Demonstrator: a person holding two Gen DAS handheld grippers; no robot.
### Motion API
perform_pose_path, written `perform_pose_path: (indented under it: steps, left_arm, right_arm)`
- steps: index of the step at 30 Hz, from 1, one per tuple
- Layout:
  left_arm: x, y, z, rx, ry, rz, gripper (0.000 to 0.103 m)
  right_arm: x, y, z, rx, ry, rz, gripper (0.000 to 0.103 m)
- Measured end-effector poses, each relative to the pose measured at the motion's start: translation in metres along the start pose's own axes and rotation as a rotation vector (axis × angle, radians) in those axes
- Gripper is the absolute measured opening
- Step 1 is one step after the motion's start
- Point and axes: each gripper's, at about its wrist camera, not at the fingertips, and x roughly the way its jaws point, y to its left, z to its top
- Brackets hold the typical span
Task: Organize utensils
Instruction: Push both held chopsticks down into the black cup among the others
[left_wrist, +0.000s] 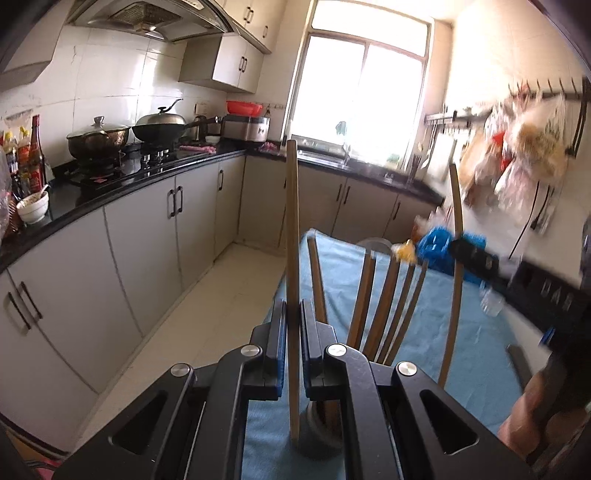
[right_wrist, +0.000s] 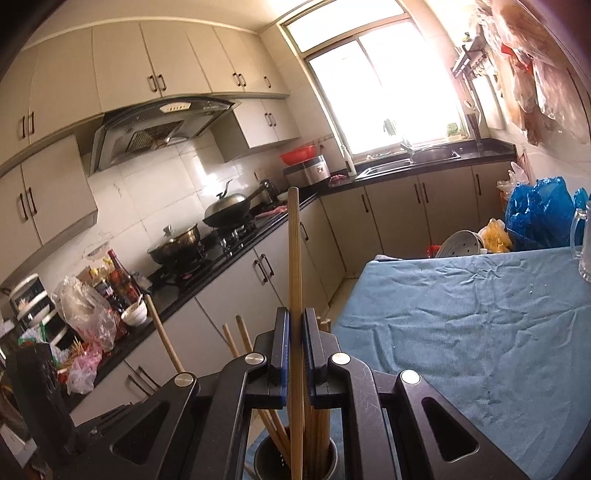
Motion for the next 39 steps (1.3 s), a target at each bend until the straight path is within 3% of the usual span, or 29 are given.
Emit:
perform_pose_path:
  steps: [7,13,23,30,39]
  left_arm:
    - [0.02,0.007,0.021,-0.087,-0.043,-0.067,0.007]
    - [0.032,0.008,0.024,-0.134,-0.049,-0.125,0.009]
    - [0.014,0.014,0.028,-0.156,-0.077,-0.136,0.007]
    - [-0.014,0.009,0.034,-0.117,-0.131,-0.138,0.007]
    - [-0.046,0.02,0.039,-0.106,-0.185,-0.079,0.007]
  right_arm:
    - [0.008,-0.012,0.003,0.057,-0.052,0.003,0.008]
    - [0.022,-0.007,-0.002,0.005,-0.087,-0.033,0.008]
    - [0.036,-0.016,-0.011,0.007,-0.056,-0.034,0.008]
    - [0.034,-0.015,-0.014,0.012,-0.055,-0.023,0.008]
    - [0.023,-0.012,-0.011,0.008,-0.078,-0.014,0.008]
